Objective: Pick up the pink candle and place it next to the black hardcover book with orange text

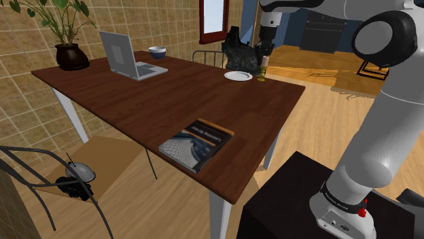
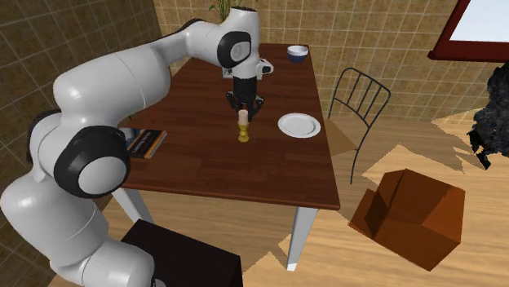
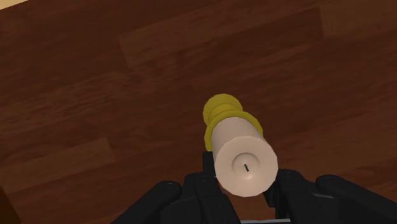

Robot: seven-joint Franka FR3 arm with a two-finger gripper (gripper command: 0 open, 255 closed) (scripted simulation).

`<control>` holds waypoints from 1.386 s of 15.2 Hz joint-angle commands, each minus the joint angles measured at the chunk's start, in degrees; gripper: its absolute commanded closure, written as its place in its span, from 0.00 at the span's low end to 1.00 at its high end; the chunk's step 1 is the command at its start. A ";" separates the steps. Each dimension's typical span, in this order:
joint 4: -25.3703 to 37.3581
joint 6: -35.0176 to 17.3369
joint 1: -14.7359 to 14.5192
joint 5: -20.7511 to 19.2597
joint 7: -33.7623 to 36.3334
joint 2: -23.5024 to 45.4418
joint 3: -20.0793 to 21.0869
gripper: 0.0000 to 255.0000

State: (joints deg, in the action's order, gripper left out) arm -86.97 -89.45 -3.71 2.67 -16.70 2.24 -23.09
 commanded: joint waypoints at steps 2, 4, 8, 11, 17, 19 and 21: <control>-5.40 -0.14 -2.34 -2.25 4.48 -5.80 2.12 1.00; -8.13 0.07 -3.52 -3.23 7.38 -8.97 3.77 1.00; -12.57 0.92 -5.57 -4.39 13.11 -14.49 7.28 1.00; -15.08 1.82 -6.90 -4.63 17.33 -17.96 10.09 1.00; -18.20 3.99 -9.37 -3.85 25.63 -23.22 15.93 1.00; -18.70 4.77 -10.18 -3.30 28.38 -24.49 17.92 1.00; -18.94 5.54 -10.98 -2.65 31.14 -25.52 19.93 1.00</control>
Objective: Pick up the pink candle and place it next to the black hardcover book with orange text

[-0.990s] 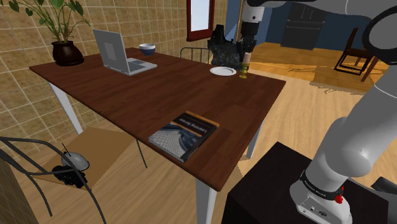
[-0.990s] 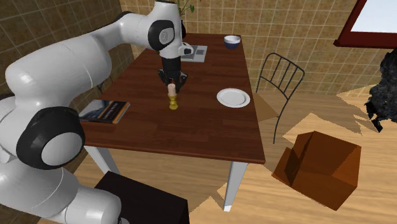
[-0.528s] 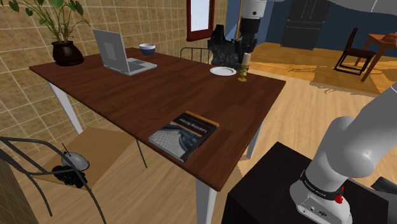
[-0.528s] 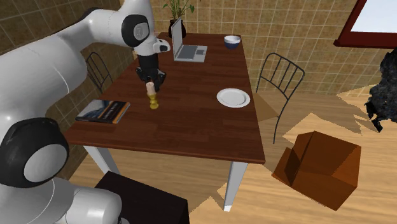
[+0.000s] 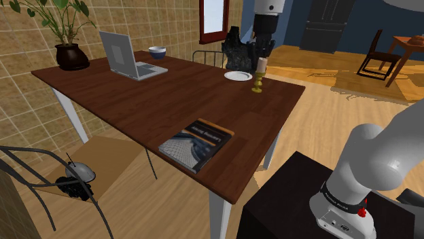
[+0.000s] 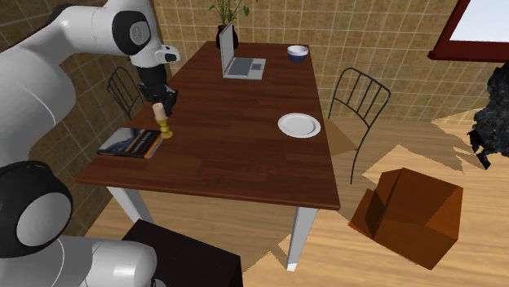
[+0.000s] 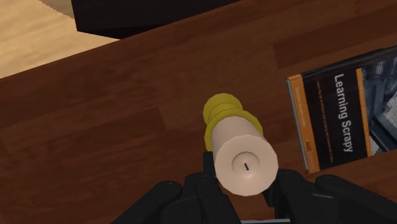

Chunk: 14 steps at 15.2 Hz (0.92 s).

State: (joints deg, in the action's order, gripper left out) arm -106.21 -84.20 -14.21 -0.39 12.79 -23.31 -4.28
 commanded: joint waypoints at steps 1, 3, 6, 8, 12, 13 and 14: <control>0.28 0.67 -0.89 0.76 3.03 -0.39 2.13 1.00; 0.43 1.44 -1.71 1.52 5.81 -1.05 4.14 1.00; 1.13 2.56 -2.93 2.72 10.03 -1.58 7.19 1.00; 1.92 3.28 -3.73 3.53 12.87 -1.62 9.25 1.00; 4.28 4.65 -5.28 5.08 18.68 -0.94 13.43 1.00; 5.03 4.98 -5.66 5.43 20.16 -0.60 14.49 1.00; 5.85 5.31 -6.03 5.76 21.65 -0.21 15.56 1.00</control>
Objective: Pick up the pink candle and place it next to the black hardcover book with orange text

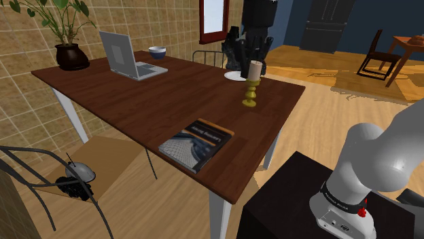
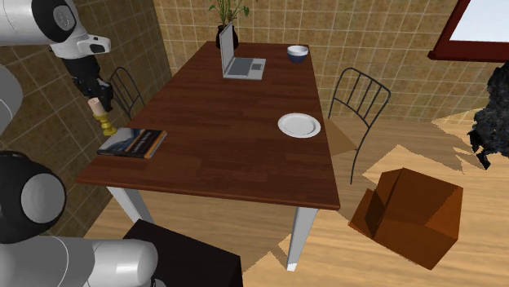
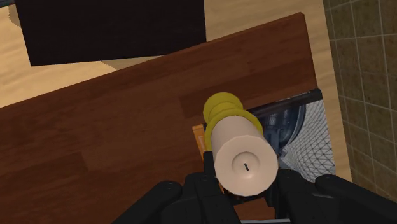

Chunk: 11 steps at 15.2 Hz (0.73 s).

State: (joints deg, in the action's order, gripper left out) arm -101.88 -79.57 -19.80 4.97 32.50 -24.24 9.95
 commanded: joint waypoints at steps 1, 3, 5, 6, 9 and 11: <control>2.19 0.93 -0.71 0.63 3.08 1.06 2.16 1.00; -0.17 -0.64 -0.76 0.76 2.93 0.26 2.15 1.00; -2.46 -2.19 -0.82 0.88 2.79 -0.49 2.14 1.00; -3.58 -2.96 -0.85 0.93 2.72 -0.84 2.15 1.00; -6.84 -5.24 -0.95 1.10 2.53 -1.82 2.17 1.00; -8.93 -6.75 -1.01 1.22 2.42 -2.41 2.20 1.00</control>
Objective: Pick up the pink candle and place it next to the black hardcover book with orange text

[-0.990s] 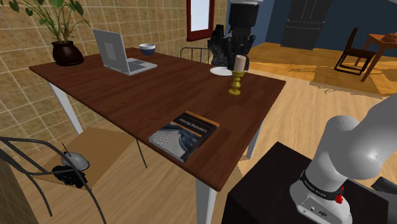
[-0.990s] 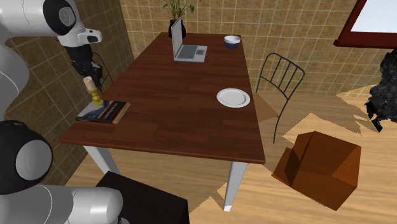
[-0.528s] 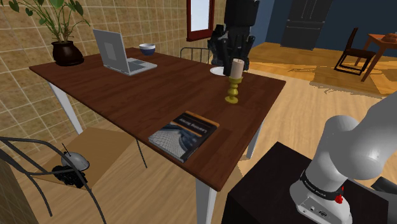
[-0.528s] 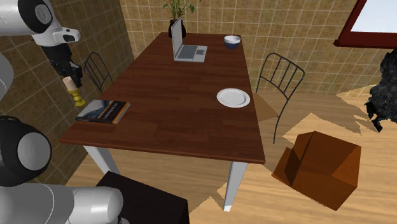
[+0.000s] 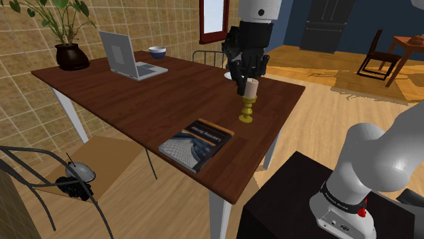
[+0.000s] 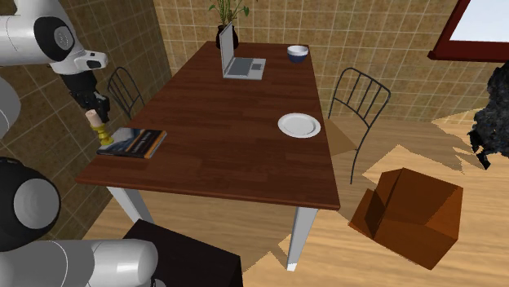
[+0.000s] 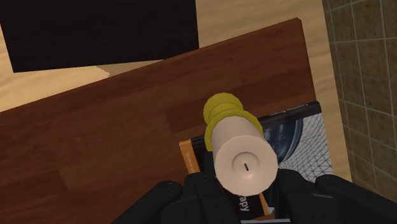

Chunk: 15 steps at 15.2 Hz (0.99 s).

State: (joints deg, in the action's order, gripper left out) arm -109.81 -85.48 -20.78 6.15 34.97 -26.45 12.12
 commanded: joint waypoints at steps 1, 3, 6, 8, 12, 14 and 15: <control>-2.02 -1.59 -0.05 0.09 -0.10 -0.47 0.05 1.00; -4.03 -3.09 -0.12 0.20 -0.20 -0.98 0.09 1.00; -6.94 -5.33 -0.21 0.37 -0.34 -1.65 0.18 1.00; -8.82 -6.82 -0.28 0.47 -0.43 -2.05 0.25 1.00; -12.44 -9.80 -0.40 0.69 -0.59 -2.68 0.41 1.00; -14.18 -11.30 -0.46 0.80 -0.66 -2.93 0.50 1.00; -15.03 -12.05 -0.49 0.85 -0.69 -3.03 0.55 1.00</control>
State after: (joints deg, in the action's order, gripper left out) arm -123.80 -96.70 -21.28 6.97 34.46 -29.26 12.74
